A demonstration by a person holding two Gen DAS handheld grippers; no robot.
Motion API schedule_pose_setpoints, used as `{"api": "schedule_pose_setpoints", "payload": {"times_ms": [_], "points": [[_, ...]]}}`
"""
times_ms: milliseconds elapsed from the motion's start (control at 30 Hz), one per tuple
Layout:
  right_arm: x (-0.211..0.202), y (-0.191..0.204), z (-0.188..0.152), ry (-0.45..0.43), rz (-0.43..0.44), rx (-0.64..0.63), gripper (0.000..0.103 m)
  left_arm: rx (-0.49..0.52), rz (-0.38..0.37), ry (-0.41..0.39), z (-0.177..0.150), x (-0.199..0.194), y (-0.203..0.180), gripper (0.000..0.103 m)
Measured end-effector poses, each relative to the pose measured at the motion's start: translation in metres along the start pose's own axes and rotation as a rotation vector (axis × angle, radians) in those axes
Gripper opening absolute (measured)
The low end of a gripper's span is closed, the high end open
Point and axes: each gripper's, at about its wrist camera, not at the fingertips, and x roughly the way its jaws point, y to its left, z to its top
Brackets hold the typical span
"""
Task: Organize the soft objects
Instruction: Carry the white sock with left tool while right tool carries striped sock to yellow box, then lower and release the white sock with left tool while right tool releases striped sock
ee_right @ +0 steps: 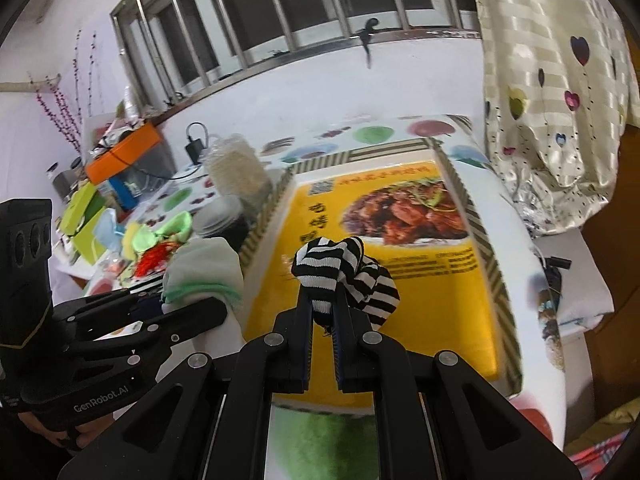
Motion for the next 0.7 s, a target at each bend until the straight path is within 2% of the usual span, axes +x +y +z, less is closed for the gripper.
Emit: {"api": "schedule_pose_setpoints", "payload": {"times_ms": [167,267,400,700], "points": [[0.007,-0.009,0.007,-0.004,-0.031,0.004,0.009,0.007,-0.017,0.011,0.012,0.019,-0.004,0.027],[0.011,-0.011,0.009,-0.012,-0.052,0.0,0.016,0.015,-0.023,0.009,0.017,0.03,-0.006,0.029],[0.012,-0.008,0.01,-0.026,-0.042,-0.023,0.046,0.023,-0.02,0.005,0.022,0.041,-0.006,0.035],[0.013,-0.002,0.01,-0.018,-0.043,-0.036,0.047,-0.017,-0.068,0.011,0.025,0.043,0.007,0.046]]}}
